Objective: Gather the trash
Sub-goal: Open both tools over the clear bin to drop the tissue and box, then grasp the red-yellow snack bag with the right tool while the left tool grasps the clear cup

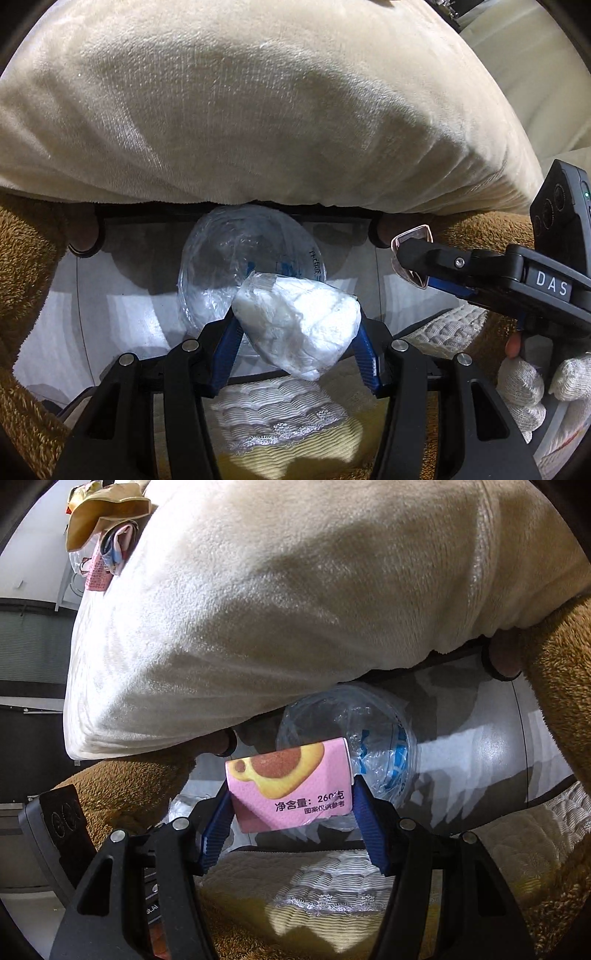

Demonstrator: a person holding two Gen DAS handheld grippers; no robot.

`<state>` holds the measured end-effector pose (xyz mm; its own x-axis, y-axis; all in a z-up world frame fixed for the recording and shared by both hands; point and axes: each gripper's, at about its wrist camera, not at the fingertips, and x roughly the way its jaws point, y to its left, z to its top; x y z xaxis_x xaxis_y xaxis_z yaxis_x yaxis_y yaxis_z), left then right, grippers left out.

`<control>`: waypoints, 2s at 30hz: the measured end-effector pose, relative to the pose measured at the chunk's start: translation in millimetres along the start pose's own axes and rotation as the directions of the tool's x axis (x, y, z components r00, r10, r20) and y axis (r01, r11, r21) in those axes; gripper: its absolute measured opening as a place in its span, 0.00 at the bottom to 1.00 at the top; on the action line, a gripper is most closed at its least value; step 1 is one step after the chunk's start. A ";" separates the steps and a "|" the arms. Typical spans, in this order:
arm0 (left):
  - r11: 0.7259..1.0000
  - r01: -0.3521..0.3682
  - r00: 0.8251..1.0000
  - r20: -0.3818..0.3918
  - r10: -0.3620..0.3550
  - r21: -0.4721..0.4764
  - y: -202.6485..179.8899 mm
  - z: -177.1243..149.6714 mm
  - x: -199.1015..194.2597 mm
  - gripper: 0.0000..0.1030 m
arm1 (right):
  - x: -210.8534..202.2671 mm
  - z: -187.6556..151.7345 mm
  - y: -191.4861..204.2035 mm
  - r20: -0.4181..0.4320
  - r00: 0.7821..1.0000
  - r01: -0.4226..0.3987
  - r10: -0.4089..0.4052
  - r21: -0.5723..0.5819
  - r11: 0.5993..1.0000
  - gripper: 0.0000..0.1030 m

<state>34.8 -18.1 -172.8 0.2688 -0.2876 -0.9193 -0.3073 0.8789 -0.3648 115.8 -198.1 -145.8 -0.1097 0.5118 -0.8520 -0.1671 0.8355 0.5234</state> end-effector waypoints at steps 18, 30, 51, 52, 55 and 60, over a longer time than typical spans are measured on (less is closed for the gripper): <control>1.000 -0.005 0.999 0.051 0.006 -0.023 1.8 1.2 -17.7 0.66 | -16.2 0.7 2.5 0.051 0.998 -0.029 0.030 -0.024 0.999 0.71; 0.993 0.000 0.944 0.329 -0.038 0.114 -14.0 -5.5 -85.3 0.66 | -94.2 -27.6 40.3 0.330 0.927 -0.061 0.178 -0.335 0.940 0.71; 0.981 -0.119 0.841 0.541 0.016 0.156 8.6 90.5 -172.8 0.66 | -150.4 79.7 136.0 0.573 0.802 0.232 0.168 -0.559 0.796 0.71; 0.981 -0.123 0.840 0.542 0.023 0.150 11.9 97.2 -174.2 0.66 | -145.4 84.7 142.5 0.578 0.802 0.255 0.152 -0.561 0.788 0.72; 0.980 -0.147 0.836 0.547 0.050 0.135 19.3 115.7 -176.8 0.66 | -127.2 99.9 158.7 0.572 0.813 0.300 0.113 -0.576 0.760 0.72; 0.979 -0.156 0.819 0.571 0.056 0.128 28.6 136.3 -185.7 0.73 | -98.2 120.1 178.7 0.552 0.832 0.345 0.053 -0.590 0.730 0.72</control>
<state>100.5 112.3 7.7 0.7240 0.0309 -0.6891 -0.2262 0.9544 -0.1948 214.4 -75.1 30.6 0.4408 0.5802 -0.6849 -0.7381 0.6685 0.0912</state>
